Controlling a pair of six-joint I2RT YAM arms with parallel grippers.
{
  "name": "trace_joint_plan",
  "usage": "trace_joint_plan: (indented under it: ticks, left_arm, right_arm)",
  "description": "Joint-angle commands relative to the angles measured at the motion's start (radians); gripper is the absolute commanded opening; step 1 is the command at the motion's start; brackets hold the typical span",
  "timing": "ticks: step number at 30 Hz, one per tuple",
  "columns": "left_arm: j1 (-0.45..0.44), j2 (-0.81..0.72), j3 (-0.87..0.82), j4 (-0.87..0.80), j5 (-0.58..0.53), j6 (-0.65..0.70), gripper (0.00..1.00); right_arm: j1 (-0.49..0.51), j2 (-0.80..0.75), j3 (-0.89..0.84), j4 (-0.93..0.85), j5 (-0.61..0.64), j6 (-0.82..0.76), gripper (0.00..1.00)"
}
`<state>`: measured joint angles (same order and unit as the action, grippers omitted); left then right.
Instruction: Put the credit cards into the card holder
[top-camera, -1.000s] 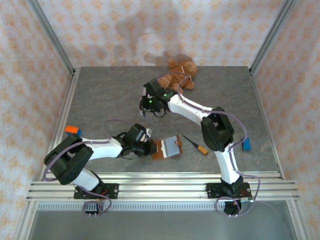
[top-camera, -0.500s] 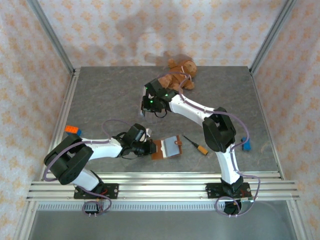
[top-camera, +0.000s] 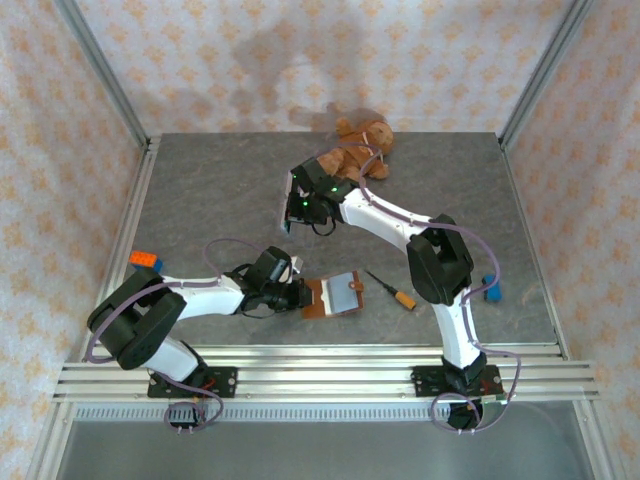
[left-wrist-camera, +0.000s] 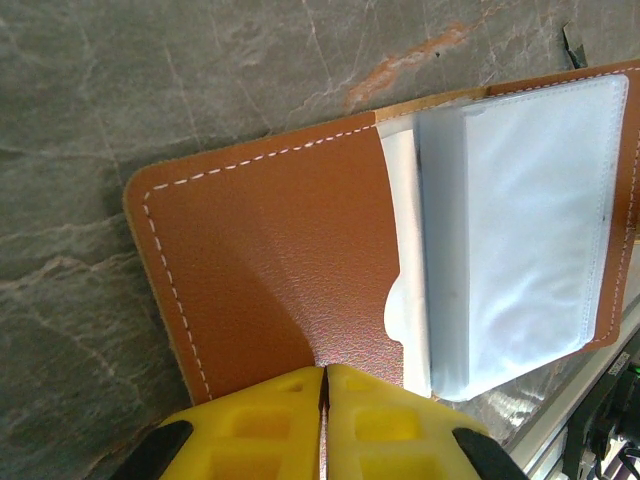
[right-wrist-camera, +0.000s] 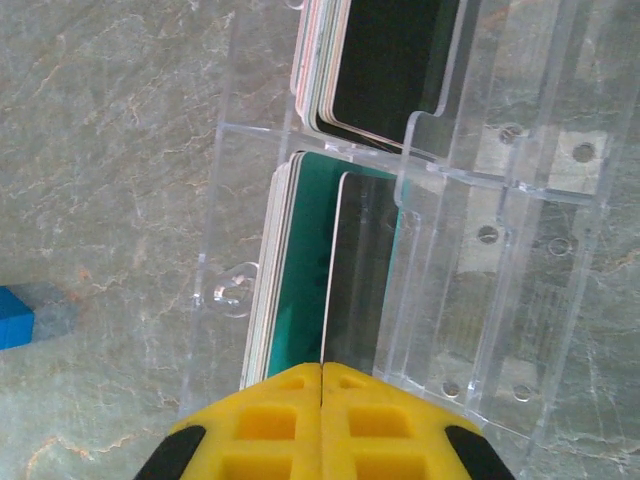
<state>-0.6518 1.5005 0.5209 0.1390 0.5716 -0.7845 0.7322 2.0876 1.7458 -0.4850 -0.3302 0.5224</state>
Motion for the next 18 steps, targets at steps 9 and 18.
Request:
trace_joint_plan:
  ticks: [9,18]
  left_arm:
    - [0.012,0.003,0.011,-0.035,-0.004,0.010,0.12]
    - [0.012,0.011,0.011,-0.027,0.001,0.008,0.12]
  right_arm:
    - [0.002,0.029,0.058,-0.124,0.092,-0.045,0.06]
    - [0.010,0.076,0.114,-0.175,0.112,-0.056,0.14]
